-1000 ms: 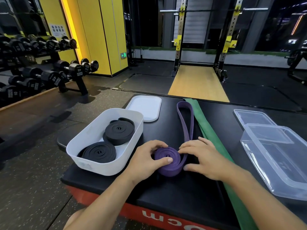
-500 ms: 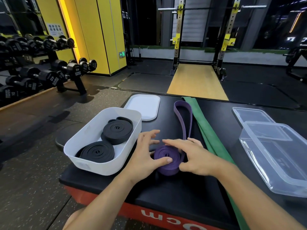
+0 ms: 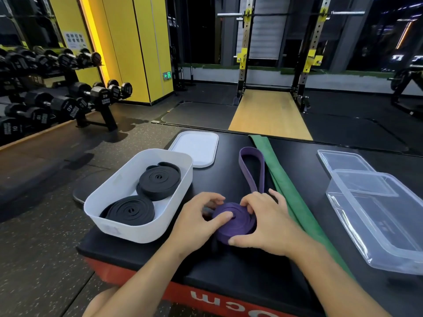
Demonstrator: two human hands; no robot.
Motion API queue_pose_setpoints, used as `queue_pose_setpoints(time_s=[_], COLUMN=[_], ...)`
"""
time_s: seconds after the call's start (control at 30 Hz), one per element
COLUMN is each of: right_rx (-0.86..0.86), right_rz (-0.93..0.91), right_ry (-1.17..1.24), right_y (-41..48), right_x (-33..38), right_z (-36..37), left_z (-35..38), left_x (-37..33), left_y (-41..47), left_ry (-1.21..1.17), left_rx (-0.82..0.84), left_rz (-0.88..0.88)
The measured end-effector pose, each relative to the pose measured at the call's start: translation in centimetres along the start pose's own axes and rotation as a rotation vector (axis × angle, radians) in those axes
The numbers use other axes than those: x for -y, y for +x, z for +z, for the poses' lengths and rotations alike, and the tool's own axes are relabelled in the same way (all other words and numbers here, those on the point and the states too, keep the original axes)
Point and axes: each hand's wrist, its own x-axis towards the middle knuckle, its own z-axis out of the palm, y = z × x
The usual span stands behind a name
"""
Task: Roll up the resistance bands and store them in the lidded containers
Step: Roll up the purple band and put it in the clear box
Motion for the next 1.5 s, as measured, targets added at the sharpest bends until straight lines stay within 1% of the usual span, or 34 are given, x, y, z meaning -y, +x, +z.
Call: queue_pose_setpoints(time_s=[0.1,0.17,0.23,0.33,0.43,0.5,0.67,0.77,0.87,0.97,1.07,1.17,1.23,1.33,1.4,1.5], right_rx=[-0.188,-0.229,-0.176,0.049,0.190,0.233,0.255,0.240,0.208,0.096,-0.025,-0.133,-0.154,-0.081,-0.025,0.124], right_rz=[0.061,0.049,0.019,-0.028,-0.082,-0.107,-0.117,-0.108,-0.074,-0.010,0.072,0.117,0.136,0.147,0.108,0.026], right_ry=[-0.073,-0.116,-0.106,0.061,0.163,0.177,0.167,0.110,0.053,0.033,-0.024,-0.130,-0.184,-0.153,-0.037,0.172], right_y=[-0.3,-0.2,0.2,0.9,1.0,1.1,1.3,1.4,1.5,1.2,0.9,0.6,0.5,0.5,0.4,0.3], right_x=[1.1,1.4,0.8,-1.1,-2.3,-2.4,-1.7,-1.5,-1.2,-0.4,0.8,1.5,1.7,1.6,0.7,-0.9], right_z=[1.6,2.5,2.3,1.2,0.4,0.5,0.4,0.0,0.0,0.4,1.2,2.0,2.2,2.4,2.3,1.3], left_z=[-0.3,-0.5,-0.6,-0.6,-0.7,-0.7,-0.6,-0.3,0.0,0.1,0.1,0.1,0.1,0.0,-0.1,-0.2], left_x=[-0.1,0.0,0.0,-0.1,-0.1,0.0,-0.1,-0.2,0.0,0.1,-0.1,-0.1,0.0,0.1,0.0,-0.3], left_y=[0.1,0.2,0.3,0.4,0.4,0.4,0.2,0.0,-0.1,-0.1,-0.1,-0.1,0.0,0.1,0.2,0.2], left_ry=[0.038,0.023,0.007,-0.021,-0.032,-0.045,-0.088,-0.056,0.038,0.121,0.177,0.144,0.111,0.077,0.040,0.005], left_rx=[0.057,0.075,0.085,0.097,0.102,0.106,0.115,0.132,0.093,0.034,0.009,0.002,0.000,-0.010,-0.005,0.010], left_rz=[0.012,-0.006,-0.025,-0.049,-0.056,-0.058,-0.050,-0.021,-0.010,0.026,0.064,0.057,0.032,-0.015,-0.040,-0.058])
